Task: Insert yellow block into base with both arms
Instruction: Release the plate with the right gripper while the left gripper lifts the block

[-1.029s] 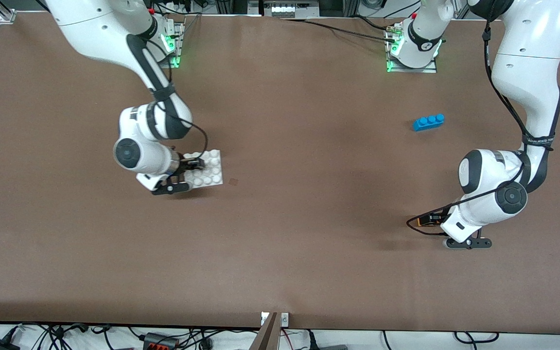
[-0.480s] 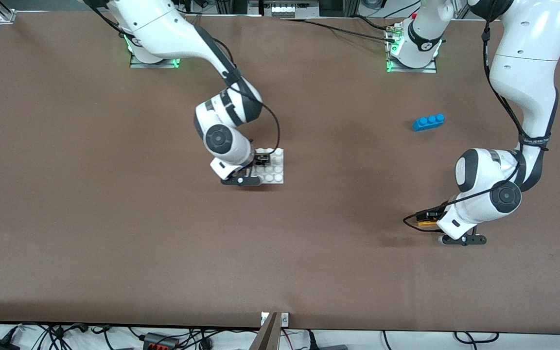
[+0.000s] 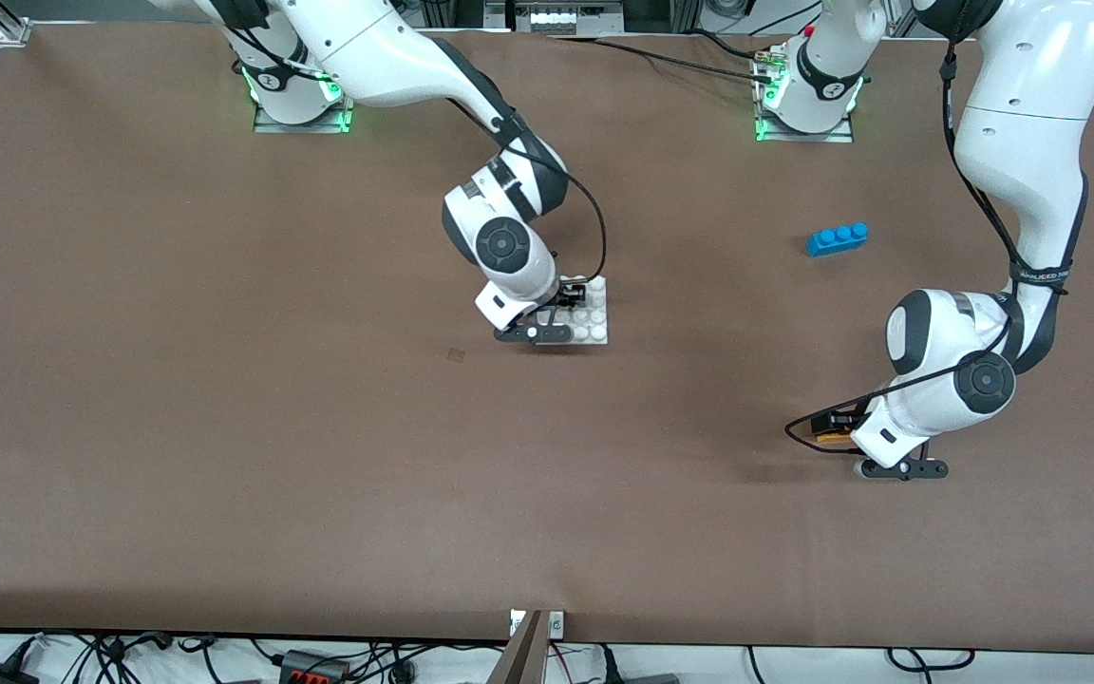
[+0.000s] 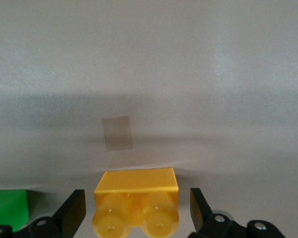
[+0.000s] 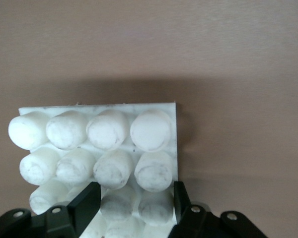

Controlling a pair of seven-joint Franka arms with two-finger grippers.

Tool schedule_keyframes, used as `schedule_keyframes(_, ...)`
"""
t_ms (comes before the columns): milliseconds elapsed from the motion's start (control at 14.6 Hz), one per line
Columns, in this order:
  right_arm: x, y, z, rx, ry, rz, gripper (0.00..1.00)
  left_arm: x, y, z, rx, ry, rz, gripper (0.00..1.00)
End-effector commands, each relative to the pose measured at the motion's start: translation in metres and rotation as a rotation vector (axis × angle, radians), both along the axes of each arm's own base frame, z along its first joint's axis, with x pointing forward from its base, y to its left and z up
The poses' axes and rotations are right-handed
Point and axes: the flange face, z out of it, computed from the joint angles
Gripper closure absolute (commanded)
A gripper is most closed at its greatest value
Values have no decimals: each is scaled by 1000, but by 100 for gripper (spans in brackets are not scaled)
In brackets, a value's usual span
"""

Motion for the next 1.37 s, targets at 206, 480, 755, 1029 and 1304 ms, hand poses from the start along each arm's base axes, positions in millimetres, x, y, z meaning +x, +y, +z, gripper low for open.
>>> schedule_keyframes(206,31,-12,33,-17,20,-42,0,-5,-2,2,-2,-22,-17,16)
schedule_keyframes(480,81,-93,107,-55,66,50,0,-8,0,-1,-2,-14,-14,17)
schedule_keyframes(755,109,-193,191,-178,88,137,0,-9,-2,-1,-2,-10,-19,30)
schedule_keyframes(1029,118,-262,264,-264,27,291,0,-6,-13,4,-8,-18,-38,43)
schedule_keyframes(1304,123,-322,312,-238,7,302,0,-8,-53,31,-42,0,-78,50)
